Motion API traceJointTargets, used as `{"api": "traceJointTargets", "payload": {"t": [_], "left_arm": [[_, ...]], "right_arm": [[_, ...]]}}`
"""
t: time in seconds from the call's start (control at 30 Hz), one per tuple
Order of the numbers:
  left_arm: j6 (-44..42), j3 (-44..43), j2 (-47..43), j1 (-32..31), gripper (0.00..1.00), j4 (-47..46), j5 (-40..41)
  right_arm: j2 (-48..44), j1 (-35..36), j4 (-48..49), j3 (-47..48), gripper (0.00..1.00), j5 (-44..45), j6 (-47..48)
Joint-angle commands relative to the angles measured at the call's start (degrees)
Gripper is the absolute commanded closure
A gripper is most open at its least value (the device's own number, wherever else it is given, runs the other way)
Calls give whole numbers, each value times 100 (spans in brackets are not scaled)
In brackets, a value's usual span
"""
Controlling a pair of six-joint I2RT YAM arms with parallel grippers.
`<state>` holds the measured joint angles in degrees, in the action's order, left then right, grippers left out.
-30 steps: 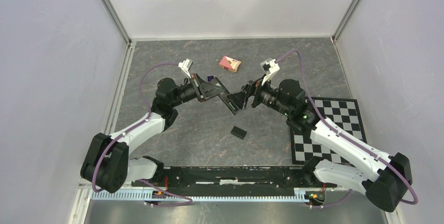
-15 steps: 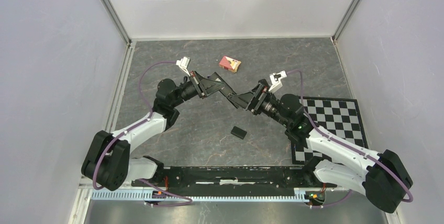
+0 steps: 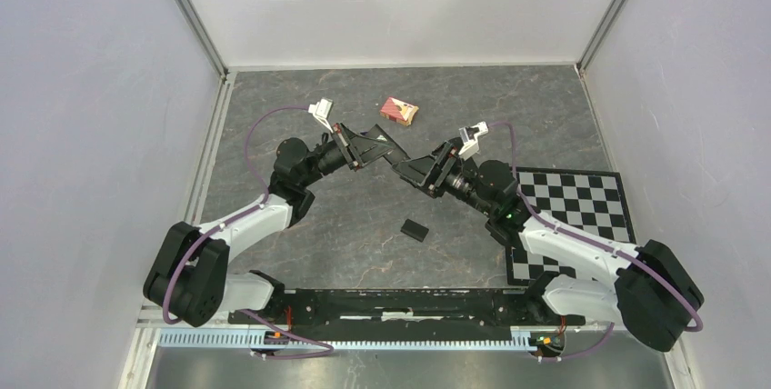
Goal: Load the batteries into the remote control
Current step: Load the battery into the remote control.
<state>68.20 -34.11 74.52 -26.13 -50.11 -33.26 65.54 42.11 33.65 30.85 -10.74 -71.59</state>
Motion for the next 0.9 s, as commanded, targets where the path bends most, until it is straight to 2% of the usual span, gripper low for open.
{"api": "traceJointTargets", "payload": {"t": [0.0, 0.13, 0.23, 0.37, 0.43, 0.57, 0.73, 0.87], "left_arm": [[-15, 52, -138, -27, 98, -386, 60], [-32, 101, -173, -24, 98, -413, 60], [-57, 130, -200, -24, 98, -477, 60], [-62, 163, -210, -28, 98, -552, 52], [-50, 201, -202, -35, 98, -626, 55], [-27, 262, -164, -33, 98, -784, 21], [105, 246, -172, -33, 98, -867, 29], [213, 162, -278, -33, 98, -714, 32]], "right_arm": [[16, -2, 768, 168, 21, -99, -326], [9, -1, 827, 154, 19, -133, -357], [11, -1, 1006, 32, 23, -146, -556], [82, -1, 1374, -27, 42, -217, -634], [94, -1, 1468, -22, 47, -219, -630], [87, -1, 1435, -16, 49, -235, -631], [116, -1, 1531, -44, 66, -321, -625], [110, -1, 1666, -103, 74, -411, -571]]}}
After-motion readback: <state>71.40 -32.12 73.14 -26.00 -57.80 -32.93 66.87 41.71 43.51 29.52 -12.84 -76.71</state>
